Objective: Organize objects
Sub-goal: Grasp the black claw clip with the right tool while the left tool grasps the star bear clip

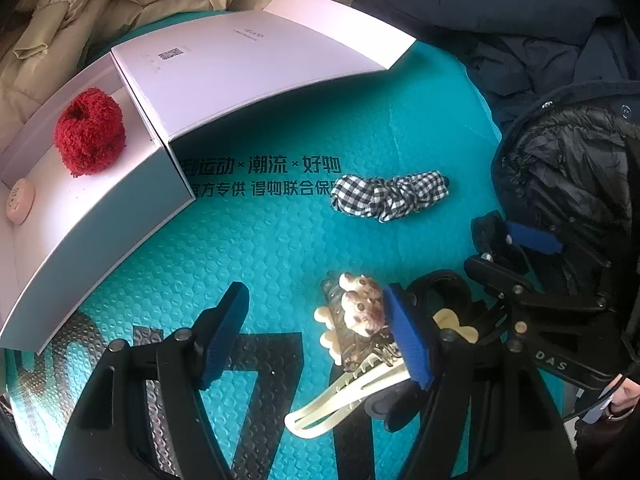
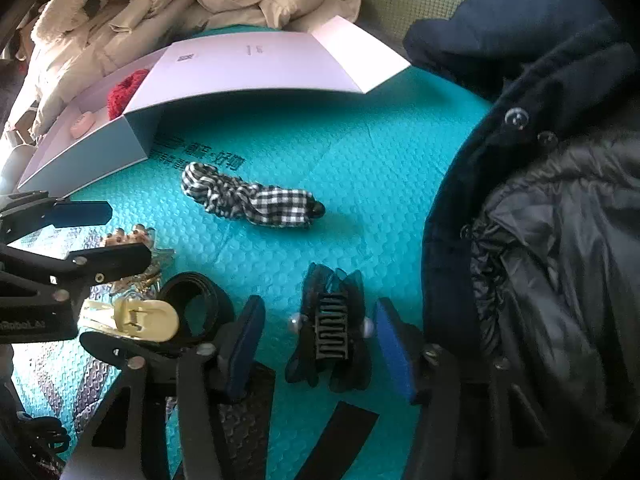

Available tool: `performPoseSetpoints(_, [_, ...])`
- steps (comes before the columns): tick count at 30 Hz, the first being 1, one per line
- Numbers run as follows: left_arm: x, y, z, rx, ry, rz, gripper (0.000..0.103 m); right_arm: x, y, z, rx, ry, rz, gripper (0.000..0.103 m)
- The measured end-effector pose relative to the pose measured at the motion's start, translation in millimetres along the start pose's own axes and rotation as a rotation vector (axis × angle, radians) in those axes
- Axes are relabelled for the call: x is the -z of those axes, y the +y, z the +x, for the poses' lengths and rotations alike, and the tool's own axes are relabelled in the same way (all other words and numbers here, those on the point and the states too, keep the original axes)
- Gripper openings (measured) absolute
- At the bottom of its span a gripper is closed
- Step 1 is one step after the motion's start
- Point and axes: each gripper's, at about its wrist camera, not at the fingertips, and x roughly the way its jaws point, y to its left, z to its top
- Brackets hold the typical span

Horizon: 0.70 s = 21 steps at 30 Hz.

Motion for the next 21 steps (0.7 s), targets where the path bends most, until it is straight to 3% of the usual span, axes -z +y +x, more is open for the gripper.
performPoseSetpoints(2, [0,0,-1,0.014,-0.001,0.000,0.063,0,0,3,-0.003,0.013,0.003,0.044])
performPoseSetpoints(11, [4,-4,-10,0.018,-0.024,0.035,0.023,1,2,-2,-0.015,-0.012,-0.007,0.043])
performPoseSetpoints(21, [19,20,-28,-0.008,-0.027,-0.005,0.023,-6,14,-17,-0.029,-0.052,-0.037,0.043])
